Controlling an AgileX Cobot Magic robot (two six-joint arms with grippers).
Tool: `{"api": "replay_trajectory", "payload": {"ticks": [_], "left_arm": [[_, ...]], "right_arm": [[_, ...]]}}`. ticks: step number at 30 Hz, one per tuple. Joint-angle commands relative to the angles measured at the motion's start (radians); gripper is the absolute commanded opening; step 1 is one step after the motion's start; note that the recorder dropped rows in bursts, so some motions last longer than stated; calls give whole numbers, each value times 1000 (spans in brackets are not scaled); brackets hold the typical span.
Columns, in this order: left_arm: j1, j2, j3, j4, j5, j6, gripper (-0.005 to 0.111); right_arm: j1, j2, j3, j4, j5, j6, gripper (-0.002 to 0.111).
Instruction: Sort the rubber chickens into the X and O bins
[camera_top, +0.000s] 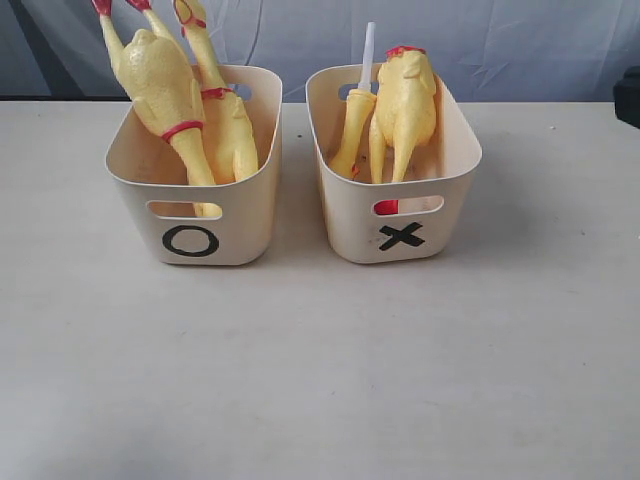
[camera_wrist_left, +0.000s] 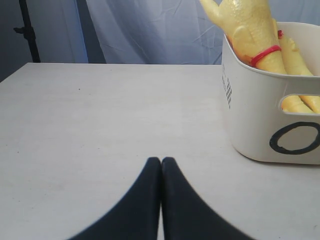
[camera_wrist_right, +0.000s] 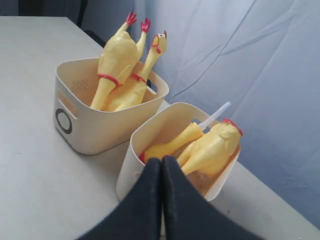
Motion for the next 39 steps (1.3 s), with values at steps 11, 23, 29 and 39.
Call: {"api": "replay_trajectory", "payload": {"ticks": [11, 23, 29, 39], "left_arm": [[-11, -2, -9, 2, -15, -2, 0], [-11, -2, -9, 2, -15, -2, 0], [-11, -2, -9, 2, -15, -2, 0], [-11, -2, -9, 2, -15, -2, 0]], "right_arm": [[-197, -195, 2, -137, -38, 36, -1], [-590, -566, 473, -505, -243, 865, -1], [-590, -578, 685, -473, -382, 1035, -1], [-590, -584, 735, -395, -203, 1006, -1]]}}
